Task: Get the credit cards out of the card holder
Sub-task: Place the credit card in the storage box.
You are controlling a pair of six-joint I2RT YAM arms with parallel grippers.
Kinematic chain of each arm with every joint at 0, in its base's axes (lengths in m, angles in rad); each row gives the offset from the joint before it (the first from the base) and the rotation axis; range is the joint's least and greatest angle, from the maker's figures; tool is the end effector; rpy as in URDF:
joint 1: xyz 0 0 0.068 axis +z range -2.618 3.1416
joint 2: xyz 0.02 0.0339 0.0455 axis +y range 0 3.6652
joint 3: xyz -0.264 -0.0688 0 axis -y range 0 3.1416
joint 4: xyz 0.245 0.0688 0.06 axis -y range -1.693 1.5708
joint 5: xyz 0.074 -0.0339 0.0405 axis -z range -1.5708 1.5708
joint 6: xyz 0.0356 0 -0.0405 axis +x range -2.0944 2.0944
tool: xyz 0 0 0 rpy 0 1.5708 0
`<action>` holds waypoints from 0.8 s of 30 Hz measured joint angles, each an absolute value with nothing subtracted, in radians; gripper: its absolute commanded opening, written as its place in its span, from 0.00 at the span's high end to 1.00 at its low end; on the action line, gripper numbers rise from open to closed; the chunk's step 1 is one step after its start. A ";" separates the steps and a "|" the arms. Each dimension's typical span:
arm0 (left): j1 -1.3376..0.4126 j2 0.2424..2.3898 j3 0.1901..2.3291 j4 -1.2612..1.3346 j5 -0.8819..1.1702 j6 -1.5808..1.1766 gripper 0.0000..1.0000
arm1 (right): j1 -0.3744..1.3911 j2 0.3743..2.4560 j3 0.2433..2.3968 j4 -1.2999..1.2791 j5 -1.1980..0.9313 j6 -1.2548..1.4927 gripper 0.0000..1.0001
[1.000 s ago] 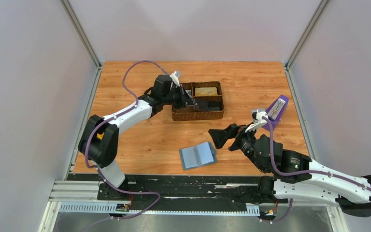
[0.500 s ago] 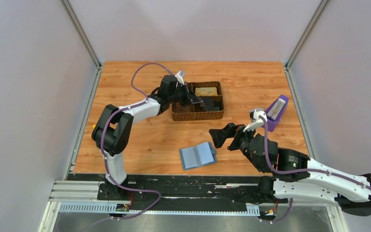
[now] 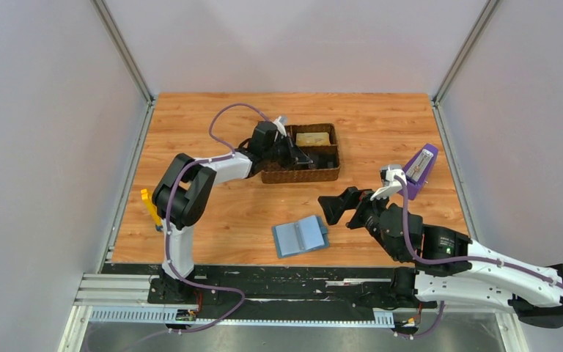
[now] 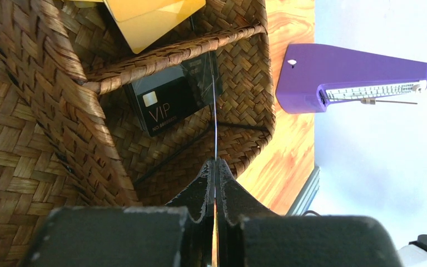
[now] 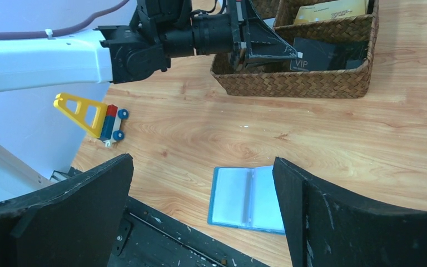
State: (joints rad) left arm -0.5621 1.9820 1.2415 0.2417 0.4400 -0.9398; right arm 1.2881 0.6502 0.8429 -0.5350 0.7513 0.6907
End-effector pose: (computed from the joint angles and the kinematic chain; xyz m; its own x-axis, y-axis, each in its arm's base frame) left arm 0.3643 -0.2474 0.1837 -0.8837 -0.3068 -0.3535 0.1444 0.5399 -0.8293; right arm 0.0605 0.1210 0.3455 -0.4050 0.2748 -0.8720 -0.3430 0.8384 0.4235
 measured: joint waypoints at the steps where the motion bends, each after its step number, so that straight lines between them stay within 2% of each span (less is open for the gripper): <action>1: -0.564 1.988 1.244 0.244 0.439 -0.941 1.00 | 1.288 0.649 0.843 -0.535 0.751 0.691 0.00; 18: -0.570 2.067 1.283 0.320 0.439 -0.963 1.00 | 1.288 0.637 0.842 -0.537 0.753 0.702 0.00; 24: -0.571 2.096 1.313 0.334 0.440 -0.965 0.94 | 1.288 0.637 0.842 -0.539 0.760 0.702 0.00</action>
State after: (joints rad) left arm -0.5709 2.0960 1.3132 0.3336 0.4397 -0.9649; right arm 1.2881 0.6369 0.8425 -0.5392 0.7597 0.7021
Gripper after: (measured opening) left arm 0.030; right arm 0.998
